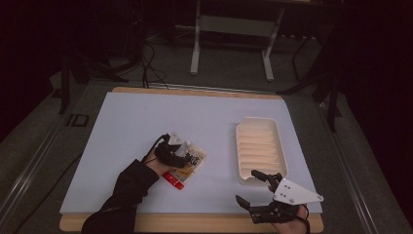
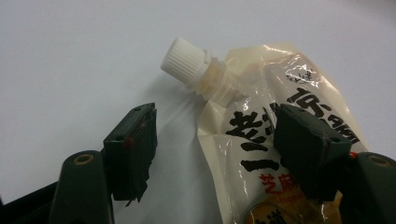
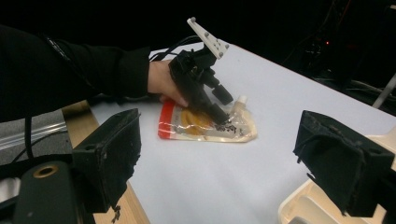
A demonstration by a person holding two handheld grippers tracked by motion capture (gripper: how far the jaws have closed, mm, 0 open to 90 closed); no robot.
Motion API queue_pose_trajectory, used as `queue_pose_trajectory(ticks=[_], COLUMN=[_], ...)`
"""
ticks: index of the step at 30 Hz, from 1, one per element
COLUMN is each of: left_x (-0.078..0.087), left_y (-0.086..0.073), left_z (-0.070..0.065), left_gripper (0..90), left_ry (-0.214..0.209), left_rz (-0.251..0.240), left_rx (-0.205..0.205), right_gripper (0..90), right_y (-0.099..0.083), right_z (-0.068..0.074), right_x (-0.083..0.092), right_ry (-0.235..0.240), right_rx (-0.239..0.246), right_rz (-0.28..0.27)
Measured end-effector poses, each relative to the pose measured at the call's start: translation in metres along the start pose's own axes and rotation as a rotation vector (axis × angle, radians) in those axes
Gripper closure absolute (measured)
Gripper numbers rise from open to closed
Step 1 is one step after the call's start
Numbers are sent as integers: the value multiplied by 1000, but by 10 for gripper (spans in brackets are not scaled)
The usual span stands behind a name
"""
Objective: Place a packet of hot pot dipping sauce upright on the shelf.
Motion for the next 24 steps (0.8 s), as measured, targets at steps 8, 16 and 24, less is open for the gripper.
queue_pose_trajectory(ticks=[8,16,24], left_x=[0,-1,0], left_y=[6,13,17], left_z=[-6,-10,-17], left_gripper=[454,576,843], left_ry=[-43,-53,-64], left_rz=[49,110,137], left_rx=[-18,-16,-69], right_gripper=[143,143,144], right_y=[0,0,0], right_z=[-1,0,0], right_x=[-1,-1,-1], right_ry=[6,13,13], right_rx=[-6,-5,-6], right_rz=[1,3,3])
Point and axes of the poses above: each handheld gripper's, and its own axes: x roughly backward along the jaws, y roughly out of its top, z roughly to its left, the point moved 3 cm from there along -x, roughly forward along the jaws, and after that the axes turned 10 degrees about -z, right-handed, at the moved point
